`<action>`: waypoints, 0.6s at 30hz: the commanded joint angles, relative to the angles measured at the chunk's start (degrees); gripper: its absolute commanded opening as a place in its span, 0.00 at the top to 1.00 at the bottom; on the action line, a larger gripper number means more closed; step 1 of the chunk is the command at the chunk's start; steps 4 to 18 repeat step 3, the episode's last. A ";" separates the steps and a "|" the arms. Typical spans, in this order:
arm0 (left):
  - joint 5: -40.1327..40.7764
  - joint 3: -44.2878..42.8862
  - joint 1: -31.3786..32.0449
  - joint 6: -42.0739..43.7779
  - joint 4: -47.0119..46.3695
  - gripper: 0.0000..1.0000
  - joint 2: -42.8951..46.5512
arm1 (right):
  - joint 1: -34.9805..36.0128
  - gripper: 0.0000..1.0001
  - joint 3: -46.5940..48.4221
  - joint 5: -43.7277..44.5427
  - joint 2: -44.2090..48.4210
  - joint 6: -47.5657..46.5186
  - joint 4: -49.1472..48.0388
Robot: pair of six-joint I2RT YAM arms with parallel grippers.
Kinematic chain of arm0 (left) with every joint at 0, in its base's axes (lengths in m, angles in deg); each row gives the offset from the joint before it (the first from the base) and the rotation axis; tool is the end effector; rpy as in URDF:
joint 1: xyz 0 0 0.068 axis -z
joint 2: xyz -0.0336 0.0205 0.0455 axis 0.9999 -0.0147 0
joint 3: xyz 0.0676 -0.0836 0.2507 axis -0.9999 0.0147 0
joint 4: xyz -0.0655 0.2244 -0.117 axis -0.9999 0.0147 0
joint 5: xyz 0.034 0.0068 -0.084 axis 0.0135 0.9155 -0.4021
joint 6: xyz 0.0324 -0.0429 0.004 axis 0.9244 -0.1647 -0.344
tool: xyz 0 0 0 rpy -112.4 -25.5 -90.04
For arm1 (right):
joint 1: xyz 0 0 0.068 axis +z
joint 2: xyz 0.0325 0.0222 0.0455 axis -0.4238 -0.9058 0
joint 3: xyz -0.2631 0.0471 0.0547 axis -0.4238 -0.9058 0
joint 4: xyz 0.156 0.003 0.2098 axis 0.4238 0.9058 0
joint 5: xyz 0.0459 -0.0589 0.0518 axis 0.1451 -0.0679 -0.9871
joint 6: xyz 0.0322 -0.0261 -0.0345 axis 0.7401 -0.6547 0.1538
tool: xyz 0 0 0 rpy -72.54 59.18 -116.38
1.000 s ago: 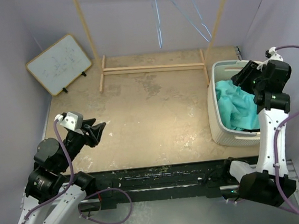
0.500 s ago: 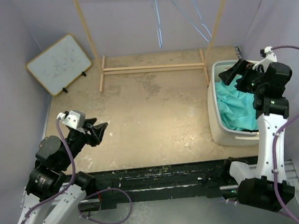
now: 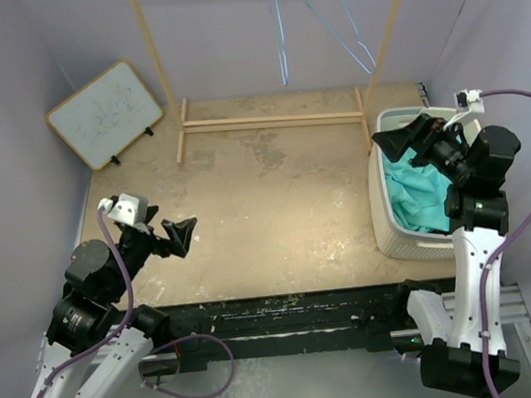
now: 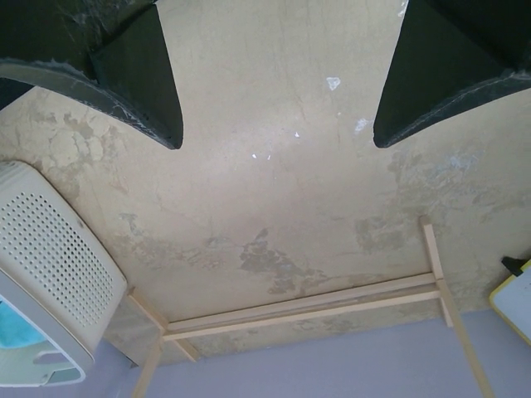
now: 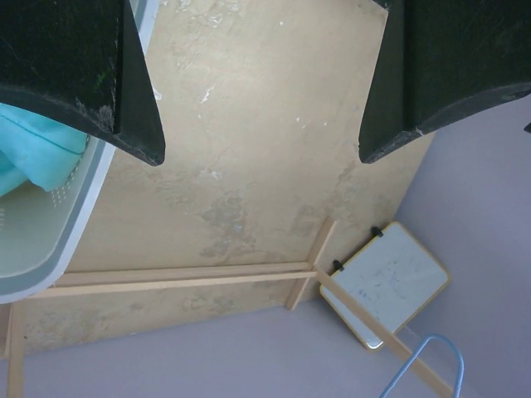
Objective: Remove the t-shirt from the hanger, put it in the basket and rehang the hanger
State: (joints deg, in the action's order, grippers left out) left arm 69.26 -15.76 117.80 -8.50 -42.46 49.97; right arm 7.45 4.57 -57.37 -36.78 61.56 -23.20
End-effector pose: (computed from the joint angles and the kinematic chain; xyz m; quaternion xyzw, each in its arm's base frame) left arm 0.0728 -0.0388 0.3565 0.1095 0.7322 -0.2167 0.6364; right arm 0.1758 -0.0313 0.4152 0.0348 0.7053 0.3143 0.6345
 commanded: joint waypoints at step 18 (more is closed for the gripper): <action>1.40 -0.98 -0.07 -1.08 -0.75 0.01 -0.35 | 0.05 0.00 0.27 3.16 0.81 -1.07 -0.40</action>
